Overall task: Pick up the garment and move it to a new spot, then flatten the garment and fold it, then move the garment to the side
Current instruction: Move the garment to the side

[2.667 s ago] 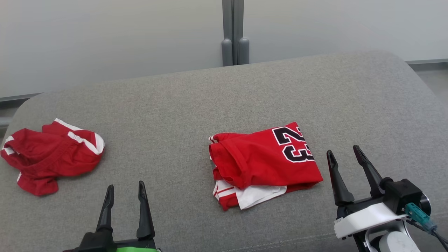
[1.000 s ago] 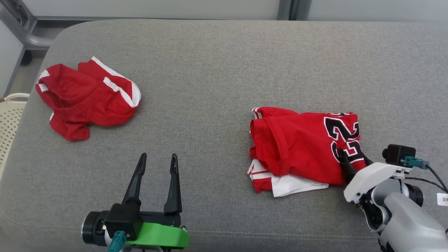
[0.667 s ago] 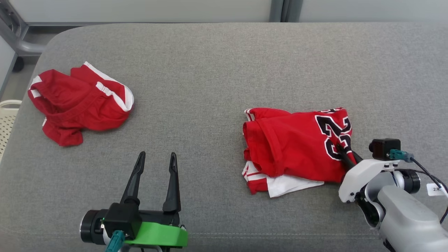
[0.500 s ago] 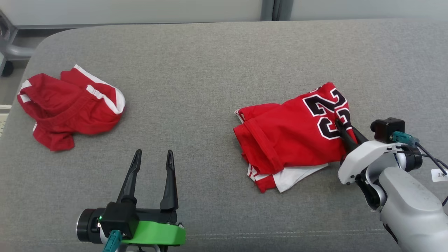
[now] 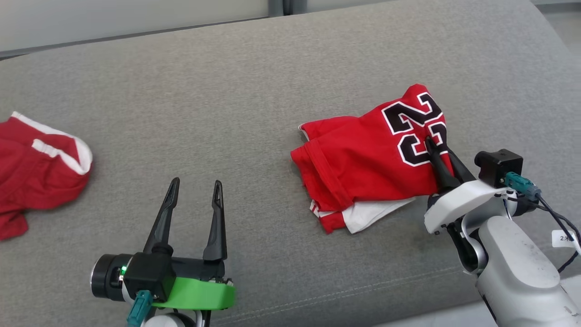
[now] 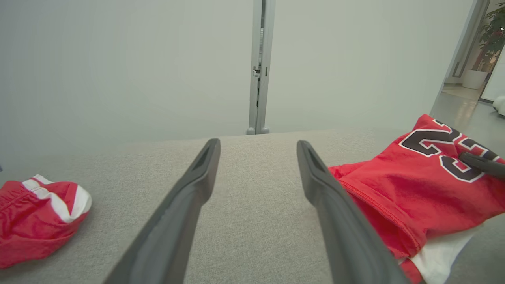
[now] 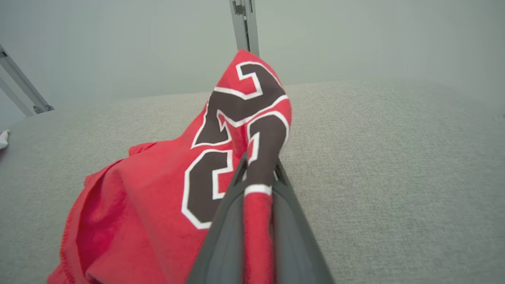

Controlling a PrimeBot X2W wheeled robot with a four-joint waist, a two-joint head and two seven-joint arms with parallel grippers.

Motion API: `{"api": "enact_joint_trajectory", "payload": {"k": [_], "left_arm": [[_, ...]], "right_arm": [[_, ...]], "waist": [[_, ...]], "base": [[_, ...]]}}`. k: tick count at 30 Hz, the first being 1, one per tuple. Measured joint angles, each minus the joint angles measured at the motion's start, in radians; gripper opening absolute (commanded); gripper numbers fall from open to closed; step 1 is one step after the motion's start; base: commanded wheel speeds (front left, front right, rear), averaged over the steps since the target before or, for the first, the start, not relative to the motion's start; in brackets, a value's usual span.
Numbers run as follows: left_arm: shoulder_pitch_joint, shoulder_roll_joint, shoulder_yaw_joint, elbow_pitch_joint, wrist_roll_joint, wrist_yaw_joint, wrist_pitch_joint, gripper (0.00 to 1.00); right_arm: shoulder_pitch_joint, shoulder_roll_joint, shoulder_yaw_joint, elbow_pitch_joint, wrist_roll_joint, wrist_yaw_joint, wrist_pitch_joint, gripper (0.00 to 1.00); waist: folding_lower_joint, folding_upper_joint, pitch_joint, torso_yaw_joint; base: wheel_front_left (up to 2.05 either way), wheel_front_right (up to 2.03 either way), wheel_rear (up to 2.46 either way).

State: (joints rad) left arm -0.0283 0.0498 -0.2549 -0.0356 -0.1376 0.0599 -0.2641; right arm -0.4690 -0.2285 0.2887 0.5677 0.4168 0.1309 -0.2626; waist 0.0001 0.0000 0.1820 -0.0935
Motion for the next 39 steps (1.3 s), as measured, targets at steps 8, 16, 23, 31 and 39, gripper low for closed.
{"api": "enact_joint_trajectory", "payload": {"k": [8,16,23,31,39], "left_arm": [[-0.017,0.005,0.005,-0.002,0.021,-0.025,0.000,1.00],[-0.031,0.009,0.003,0.010,0.034,-0.041,0.000,1.00],[-0.047,0.011,-0.003,0.012,0.041,-0.044,0.000,1.00],[-0.098,0.019,-0.019,-0.002,0.054,-0.056,0.000,1.00],[-0.175,0.009,-0.040,-0.124,-0.003,-0.059,0.030,1.00]], "right_arm": [[0.025,0.040,-0.043,-0.052,-0.032,0.000,0.000,0.00],[0.039,0.064,-0.051,-0.058,-0.039,0.000,0.000,0.00],[0.039,0.063,-0.049,-0.058,-0.043,0.000,0.000,0.00],[-0.036,0.027,-0.049,-0.067,-0.105,0.000,0.000,0.00],[-0.177,-0.025,-0.109,-0.062,-0.142,0.000,0.000,0.00]], "waist": [[0.0000,0.0000,0.024,-0.116],[0.0000,0.0000,0.050,-0.238],[0.0000,0.0000,0.068,-0.307],[-0.0001,0.0000,0.119,-0.309],[0.0000,0.0000,0.194,-0.261]], "base": [[0.00,0.00,0.00],[0.00,0.00,0.00],[0.00,0.00,0.00],[0.00,0.00,0.00],[0.00,0.00,0.00]]}}
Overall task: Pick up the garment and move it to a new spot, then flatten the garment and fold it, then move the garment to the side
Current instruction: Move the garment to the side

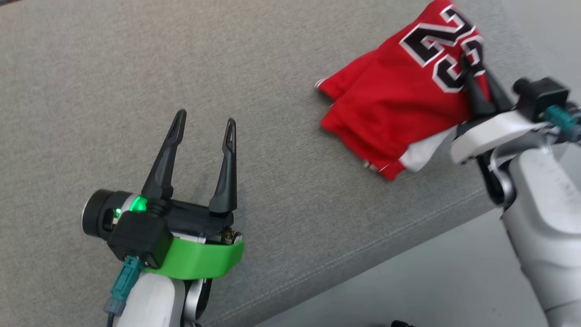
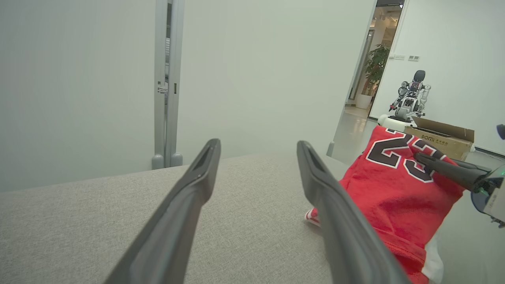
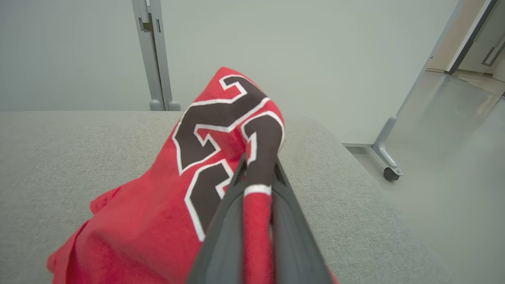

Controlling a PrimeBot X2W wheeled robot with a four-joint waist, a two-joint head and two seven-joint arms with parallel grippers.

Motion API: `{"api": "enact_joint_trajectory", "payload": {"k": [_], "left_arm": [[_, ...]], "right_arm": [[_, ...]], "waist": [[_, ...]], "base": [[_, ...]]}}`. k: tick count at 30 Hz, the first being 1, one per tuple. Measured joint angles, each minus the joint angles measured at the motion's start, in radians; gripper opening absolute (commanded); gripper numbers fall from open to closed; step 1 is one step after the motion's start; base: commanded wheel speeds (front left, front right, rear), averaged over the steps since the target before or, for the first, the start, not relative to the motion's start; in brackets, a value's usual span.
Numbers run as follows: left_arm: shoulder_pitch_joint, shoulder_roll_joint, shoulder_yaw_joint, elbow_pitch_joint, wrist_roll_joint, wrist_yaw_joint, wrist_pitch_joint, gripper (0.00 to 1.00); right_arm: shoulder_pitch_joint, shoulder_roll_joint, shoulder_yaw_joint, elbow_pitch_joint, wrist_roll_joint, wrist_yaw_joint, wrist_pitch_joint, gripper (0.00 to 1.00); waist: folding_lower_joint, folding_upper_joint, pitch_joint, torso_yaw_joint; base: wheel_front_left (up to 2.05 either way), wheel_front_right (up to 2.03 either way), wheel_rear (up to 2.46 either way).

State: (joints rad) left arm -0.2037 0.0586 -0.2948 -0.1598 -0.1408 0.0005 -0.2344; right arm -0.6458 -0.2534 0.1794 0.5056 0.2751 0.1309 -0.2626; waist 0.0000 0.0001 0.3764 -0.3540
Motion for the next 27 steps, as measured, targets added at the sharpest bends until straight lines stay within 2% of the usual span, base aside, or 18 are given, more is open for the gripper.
{"api": "enact_joint_trajectory", "payload": {"k": [14,20,27], "left_arm": [[-0.098,0.025,-0.018,-0.169,0.043,0.010,0.084,1.00],[-0.116,0.042,-0.015,-0.198,0.061,0.013,0.103,1.00],[-0.125,0.061,-0.016,-0.226,0.077,0.017,0.124,1.00]], "right_arm": [[-0.171,-0.153,-0.241,0.086,-0.044,0.000,0.000,0.00],[-0.188,-0.172,-0.337,0.112,-0.073,0.000,0.000,0.00],[-0.202,-0.193,-0.493,0.162,-0.137,0.000,0.000,0.00]], "waist": [[0.0001,0.0000,0.155,0.109],[0.0001,0.0000,0.212,0.138],[0.0001,0.0000,0.268,0.175]], "base": [[0.00,0.00,0.00],[0.00,0.00,0.00],[0.00,0.00,0.00]]}}
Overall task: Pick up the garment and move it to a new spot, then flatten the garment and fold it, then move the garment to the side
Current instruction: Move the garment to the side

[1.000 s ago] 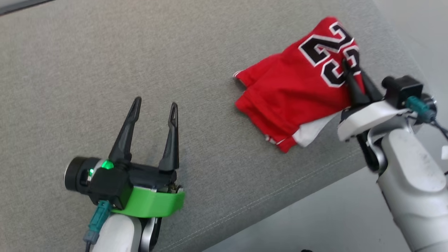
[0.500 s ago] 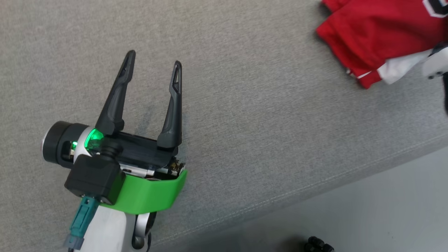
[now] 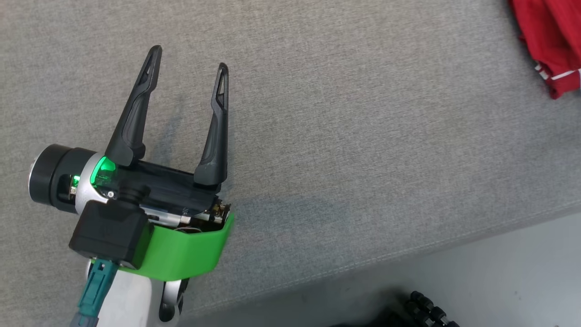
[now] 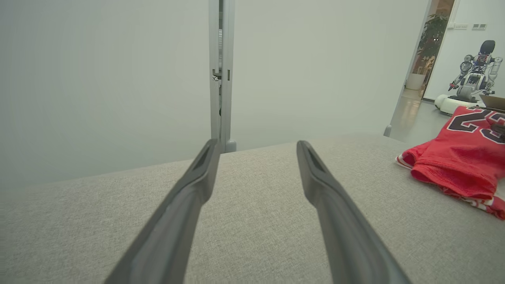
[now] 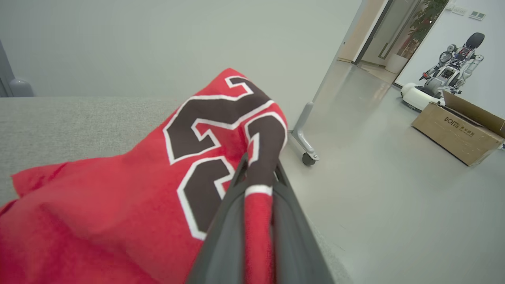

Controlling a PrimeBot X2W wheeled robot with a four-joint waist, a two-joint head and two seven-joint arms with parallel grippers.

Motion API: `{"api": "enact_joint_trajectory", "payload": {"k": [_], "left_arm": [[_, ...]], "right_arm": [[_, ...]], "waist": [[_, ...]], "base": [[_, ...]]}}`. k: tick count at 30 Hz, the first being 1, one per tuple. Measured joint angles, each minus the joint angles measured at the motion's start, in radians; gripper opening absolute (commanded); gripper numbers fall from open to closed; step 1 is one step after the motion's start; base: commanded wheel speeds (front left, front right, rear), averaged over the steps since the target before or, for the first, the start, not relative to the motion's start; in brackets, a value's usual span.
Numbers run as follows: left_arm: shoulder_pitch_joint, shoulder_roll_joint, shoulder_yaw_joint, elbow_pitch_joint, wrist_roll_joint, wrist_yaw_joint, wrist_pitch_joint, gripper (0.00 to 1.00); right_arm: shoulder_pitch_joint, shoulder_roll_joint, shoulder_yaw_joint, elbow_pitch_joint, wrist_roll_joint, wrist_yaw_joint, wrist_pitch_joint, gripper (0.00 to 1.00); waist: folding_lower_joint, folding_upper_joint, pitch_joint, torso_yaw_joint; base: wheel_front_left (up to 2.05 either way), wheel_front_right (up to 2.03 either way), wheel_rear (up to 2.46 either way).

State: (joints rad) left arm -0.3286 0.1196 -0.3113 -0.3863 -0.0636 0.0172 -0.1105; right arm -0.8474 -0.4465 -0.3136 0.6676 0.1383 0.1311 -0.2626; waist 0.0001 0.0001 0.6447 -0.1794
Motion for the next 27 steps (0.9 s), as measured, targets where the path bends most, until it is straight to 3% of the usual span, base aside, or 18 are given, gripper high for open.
{"api": "enact_joint_trajectory", "payload": {"k": [6,7,8,9,14,18,27], "left_arm": [[-0.007,0.005,-0.010,-0.005,0.005,0.000,0.004,1.00],[-0.008,0.005,-0.012,-0.005,0.005,0.000,0.005,1.00],[-0.008,0.005,-0.014,-0.004,0.005,0.000,0.005,1.00],[-0.009,0.005,-0.015,-0.003,0.005,0.000,0.005,1.00],[-0.007,0.000,-0.020,0.014,-0.004,0.005,-0.005,1.00],[0.001,-0.011,-0.023,0.042,-0.024,0.014,-0.020,1.00],[0.079,-0.041,0.013,0.146,-0.107,0.096,-0.005,1.00]], "right_arm": [[-0.008,0.003,-0.084,0.071,-0.089,0.000,0.000,0.00],[-0.012,0.003,-0.109,0.080,-0.106,0.000,0.000,0.20],[-0.019,0.002,-0.133,0.089,-0.128,0.000,0.000,0.50],[-0.025,0.000,-0.158,0.092,-0.157,0.000,0.000,1.00],[-0.047,0.036,-0.263,0.046,-0.300,0.000,0.000,1.00],[-0.045,0.109,-0.244,-0.032,-0.379,0.000,0.000,1.00],[0.061,0.245,-0.065,-0.118,-0.228,0.000,0.000,1.00]], "waist": [[0.0000,0.0000,0.022,0.030],[0.0000,0.0000,0.023,0.035],[0.0000,0.0000,0.023,0.040],[0.0000,0.0000,0.022,0.044],[-0.0001,0.0000,-0.003,0.056],[0.0000,0.0000,-0.040,0.063],[-0.0001,0.0000,-0.159,0.087]], "base": [[0.00,0.00,0.00],[0.00,0.00,0.00],[0.00,0.00,0.00],[0.00,0.00,0.00],[0.00,0.00,0.00],[0.00,0.00,0.00],[0.00,0.00,0.00]]}}
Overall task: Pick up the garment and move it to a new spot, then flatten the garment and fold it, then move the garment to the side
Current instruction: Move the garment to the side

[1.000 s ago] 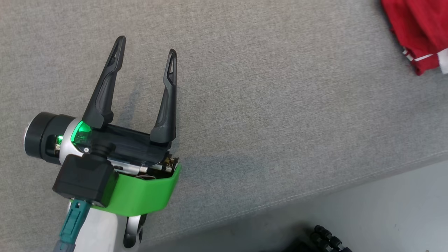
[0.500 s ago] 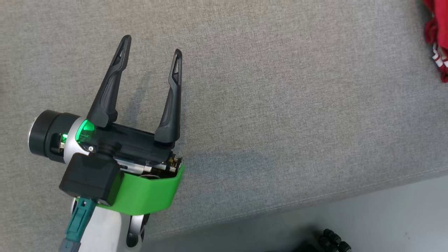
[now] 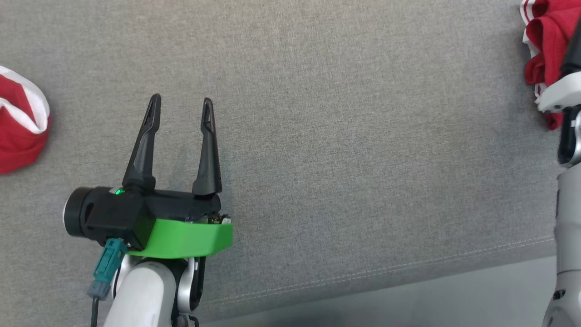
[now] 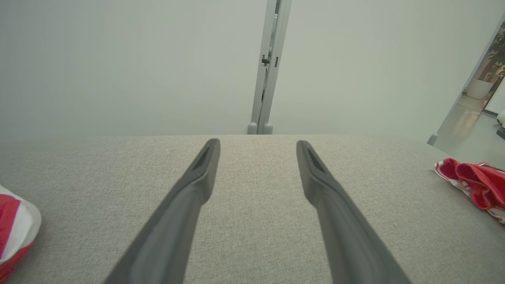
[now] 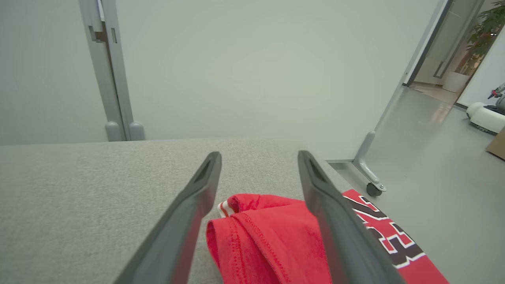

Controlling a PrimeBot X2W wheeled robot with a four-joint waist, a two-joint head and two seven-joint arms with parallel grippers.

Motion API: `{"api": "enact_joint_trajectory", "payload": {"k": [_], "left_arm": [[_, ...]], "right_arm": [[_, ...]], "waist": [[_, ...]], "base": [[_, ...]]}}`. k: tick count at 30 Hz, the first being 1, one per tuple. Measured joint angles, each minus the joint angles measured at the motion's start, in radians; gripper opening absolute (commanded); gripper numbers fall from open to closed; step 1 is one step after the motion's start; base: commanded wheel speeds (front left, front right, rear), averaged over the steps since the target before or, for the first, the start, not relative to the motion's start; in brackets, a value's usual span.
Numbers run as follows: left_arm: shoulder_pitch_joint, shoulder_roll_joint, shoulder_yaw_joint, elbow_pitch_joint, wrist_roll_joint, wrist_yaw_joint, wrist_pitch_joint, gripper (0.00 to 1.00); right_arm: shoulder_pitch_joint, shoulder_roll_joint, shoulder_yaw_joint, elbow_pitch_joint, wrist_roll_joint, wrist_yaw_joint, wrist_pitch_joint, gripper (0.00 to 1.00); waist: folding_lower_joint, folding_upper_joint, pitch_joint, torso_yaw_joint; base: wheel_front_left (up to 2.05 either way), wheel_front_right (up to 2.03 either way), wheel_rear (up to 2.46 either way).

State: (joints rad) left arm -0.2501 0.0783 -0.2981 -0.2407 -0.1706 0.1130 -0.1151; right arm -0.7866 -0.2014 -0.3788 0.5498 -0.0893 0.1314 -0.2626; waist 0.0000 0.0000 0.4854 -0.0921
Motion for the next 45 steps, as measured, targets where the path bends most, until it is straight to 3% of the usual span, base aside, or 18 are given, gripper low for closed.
{"api": "enact_joint_trajectory", "payload": {"k": [7,13,17,22,32,45], "left_arm": [[0.054,-0.016,0.020,0.084,-0.107,0.024,-0.046,1.00],[0.076,-0.008,0.036,0.175,-0.094,0.036,-0.116,1.00],[0.119,0.006,0.041,0.273,-0.089,0.017,-0.141,1.00],[0.177,0.003,0.055,0.337,-0.090,0.004,-0.146,1.00],[0.289,-0.020,0.122,0.308,-0.030,-0.003,-0.149,1.00],[0.335,-0.026,0.140,0.316,0.042,-0.052,-0.149,1.00]], "right_arm": [[0.143,0.055,0.207,-0.096,0.134,0.000,0.000,1.00],[0.288,0.085,0.314,-0.221,0.187,0.000,0.000,1.00],[0.421,0.109,0.393,-0.302,0.196,0.000,0.000,1.00],[0.555,0.126,0.408,-0.386,0.202,0.000,0.000,1.00],[0.744,0.144,0.395,-0.437,0.194,0.000,0.000,1.00],[0.844,0.150,0.425,-0.464,0.198,0.000,0.000,1.00]], "waist": [[-0.0001,0.0000,-0.102,0.026],[-0.0001,0.0000,-0.192,0.046],[-0.0001,0.0000,-0.271,0.057],[-0.0001,0.0000,-0.351,0.064],[-0.0001,0.0000,-0.480,0.073],[-0.0001,0.0000,-0.514,0.104]], "base": [[0.00,0.00,0.00],[0.00,0.00,0.00],[0.00,0.00,0.00],[0.00,0.00,0.00],[0.00,0.00,0.00],[0.00,0.00,0.00]]}}
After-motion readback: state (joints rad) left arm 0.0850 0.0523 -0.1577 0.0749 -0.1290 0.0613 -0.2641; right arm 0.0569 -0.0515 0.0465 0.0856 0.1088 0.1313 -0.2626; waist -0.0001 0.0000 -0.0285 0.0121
